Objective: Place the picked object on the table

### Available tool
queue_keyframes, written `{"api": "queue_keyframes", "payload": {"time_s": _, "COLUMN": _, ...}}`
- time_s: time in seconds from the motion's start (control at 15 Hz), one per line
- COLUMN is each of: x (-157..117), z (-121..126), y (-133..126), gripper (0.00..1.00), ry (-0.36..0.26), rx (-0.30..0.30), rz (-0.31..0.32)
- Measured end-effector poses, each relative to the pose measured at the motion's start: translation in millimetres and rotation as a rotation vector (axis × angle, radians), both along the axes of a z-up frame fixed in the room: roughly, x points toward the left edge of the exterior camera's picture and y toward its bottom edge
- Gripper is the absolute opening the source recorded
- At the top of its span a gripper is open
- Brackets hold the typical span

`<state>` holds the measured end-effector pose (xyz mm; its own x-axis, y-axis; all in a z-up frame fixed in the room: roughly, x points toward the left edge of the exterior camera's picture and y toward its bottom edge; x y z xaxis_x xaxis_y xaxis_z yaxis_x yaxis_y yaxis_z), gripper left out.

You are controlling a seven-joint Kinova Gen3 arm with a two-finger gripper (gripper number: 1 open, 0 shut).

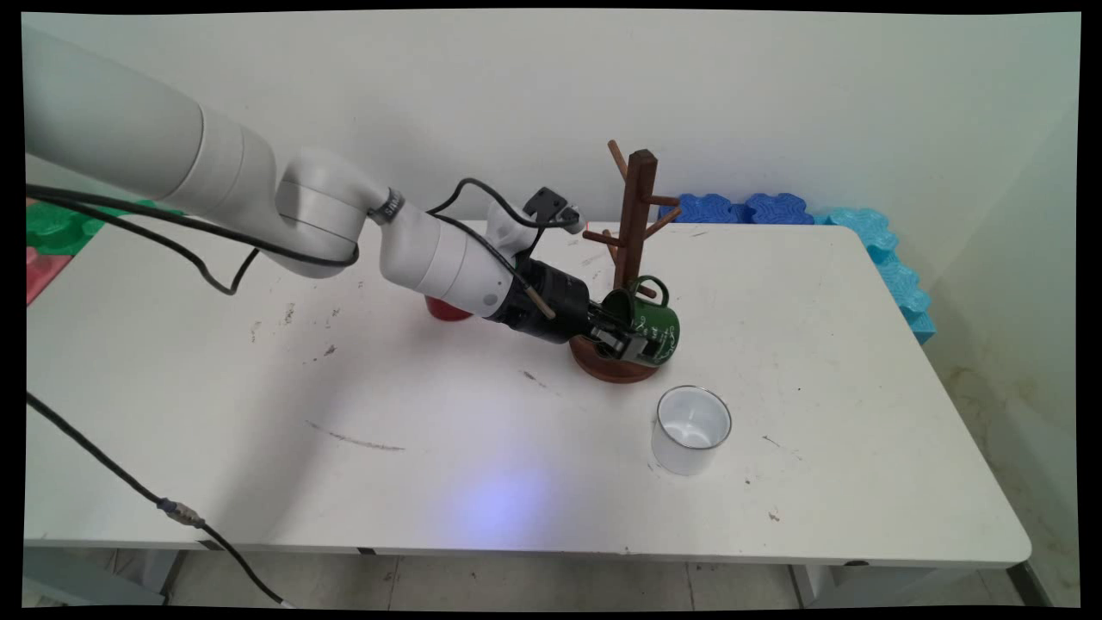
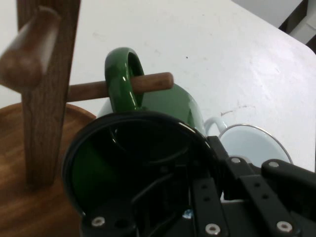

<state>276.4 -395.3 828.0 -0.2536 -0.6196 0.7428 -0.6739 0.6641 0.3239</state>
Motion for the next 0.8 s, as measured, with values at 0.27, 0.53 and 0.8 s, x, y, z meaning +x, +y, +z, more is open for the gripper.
{"api": "queue_keyframes", "payload": {"time_s": 0.27, "x": -0.8, "z": 4.2, "y": 4.4, "gripper": 0.0, "ry": -0.006, "rx": -0.016, "rz": -0.03}}
{"api": "queue_keyframes", "payload": {"time_s": 0.53, "x": -1.9, "z": 9.4, "y": 10.7, "gripper": 0.0, "ry": -0.008, "rx": -0.03, "rz": -0.059}}
{"api": "queue_keyframes", "payload": {"time_s": 0.8, "x": -2.4, "z": 14.1, "y": 15.6, "gripper": 0.0, "ry": -0.008, "rx": -0.04, "rz": -0.081}}
